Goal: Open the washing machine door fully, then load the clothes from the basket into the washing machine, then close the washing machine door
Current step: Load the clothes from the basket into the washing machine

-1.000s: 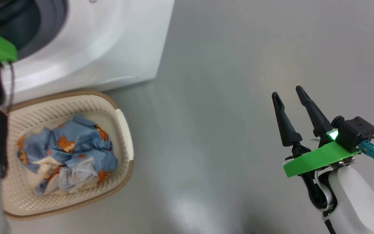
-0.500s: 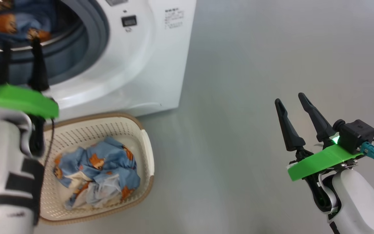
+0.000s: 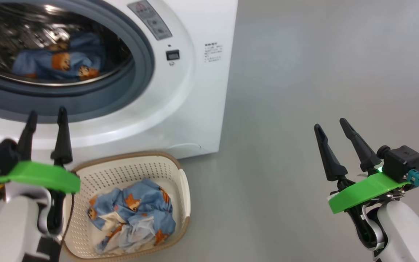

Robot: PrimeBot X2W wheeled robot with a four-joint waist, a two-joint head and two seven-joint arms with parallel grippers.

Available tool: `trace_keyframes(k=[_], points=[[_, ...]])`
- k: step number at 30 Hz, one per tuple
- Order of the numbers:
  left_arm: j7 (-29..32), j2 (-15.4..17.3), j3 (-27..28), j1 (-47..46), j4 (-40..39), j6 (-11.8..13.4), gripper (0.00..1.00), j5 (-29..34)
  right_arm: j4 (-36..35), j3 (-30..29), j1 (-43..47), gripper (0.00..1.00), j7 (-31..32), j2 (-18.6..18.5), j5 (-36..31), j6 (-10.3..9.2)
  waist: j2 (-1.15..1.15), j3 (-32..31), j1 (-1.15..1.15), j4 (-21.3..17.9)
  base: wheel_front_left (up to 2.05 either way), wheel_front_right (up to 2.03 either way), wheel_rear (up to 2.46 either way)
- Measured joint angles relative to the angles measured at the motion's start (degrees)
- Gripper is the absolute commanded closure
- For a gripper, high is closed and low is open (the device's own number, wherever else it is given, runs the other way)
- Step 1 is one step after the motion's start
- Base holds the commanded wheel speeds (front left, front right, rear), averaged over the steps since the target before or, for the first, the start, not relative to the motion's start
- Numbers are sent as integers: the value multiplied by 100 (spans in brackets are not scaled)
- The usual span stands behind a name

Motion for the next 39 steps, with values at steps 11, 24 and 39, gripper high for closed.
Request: trace_keyframes(k=[11, 24, 39], points=[[1, -144, 296, 1074, -737, 0, 0, 22, -15, -52, 186, 0, 0, -94, -8, 0, 0, -472, 0, 204, 0, 0, 0], [4, -339, 524, 1707, -1225, 0, 0, 133, -94, -197, 222, 0, 0, -125, -8, 0, 0, -714, 0, 351, 0, 0, 0], [5, -490, 569, 2006, -1414, 0, 0, 275, -131, -199, 426, 0, 0, -170, -7, 0, 0, -822, 0, 335, 0, 0, 0]])
